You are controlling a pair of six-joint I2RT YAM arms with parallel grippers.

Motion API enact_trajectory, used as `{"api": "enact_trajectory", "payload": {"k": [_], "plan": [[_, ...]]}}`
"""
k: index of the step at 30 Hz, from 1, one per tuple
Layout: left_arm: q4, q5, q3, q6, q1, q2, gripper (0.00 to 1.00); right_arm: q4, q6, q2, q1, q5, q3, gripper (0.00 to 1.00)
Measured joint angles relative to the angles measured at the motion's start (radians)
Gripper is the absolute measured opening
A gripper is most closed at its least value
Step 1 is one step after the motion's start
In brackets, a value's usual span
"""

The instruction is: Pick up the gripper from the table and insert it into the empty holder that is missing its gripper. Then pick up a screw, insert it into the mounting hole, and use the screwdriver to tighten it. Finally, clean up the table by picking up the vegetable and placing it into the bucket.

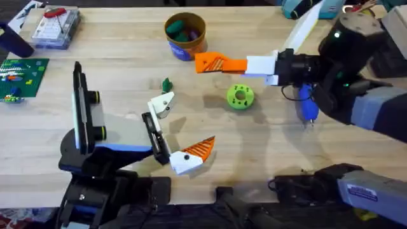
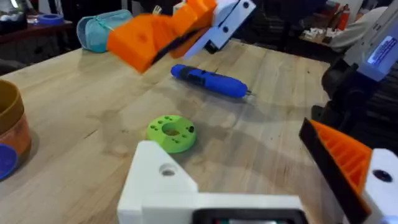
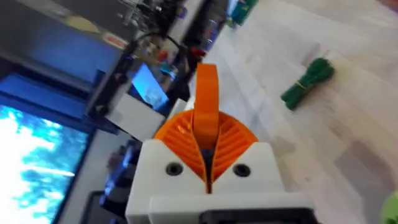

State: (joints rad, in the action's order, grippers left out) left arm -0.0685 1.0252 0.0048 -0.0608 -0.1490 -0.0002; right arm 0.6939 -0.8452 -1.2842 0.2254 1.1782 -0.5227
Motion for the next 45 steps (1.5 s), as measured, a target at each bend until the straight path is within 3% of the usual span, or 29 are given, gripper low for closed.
{"api": "enact_trajectory", "payload": {"k": [6,16,29,36,45], "plan": [[0.0,0.0,0.0,0.0,0.0,0.0,0.987,0.106,-0.214,-0.018,0.0,0.112,0.046,0.007],[0.0,0.0,0.0,0.0,0.0,0.0,0.987,0.076,-0.307,-0.03,0.001,0.303,0.054,0.007],[0.0,0.0,0.0,0.0,0.0,0.0,0.986,0.148,-0.351,-0.211,0.041,0.334,0.055,0.007],[0.0,0.0,0.0,0.0,0.0,0.0,0.986,0.328,-0.442,-0.264,0.099,0.338,0.056,0.007],[0.0,0.0,0.0,0.0,0.0,0.0,0.986,0.347,-0.493,-0.293,0.11,0.339,0.056,0.007]]}}
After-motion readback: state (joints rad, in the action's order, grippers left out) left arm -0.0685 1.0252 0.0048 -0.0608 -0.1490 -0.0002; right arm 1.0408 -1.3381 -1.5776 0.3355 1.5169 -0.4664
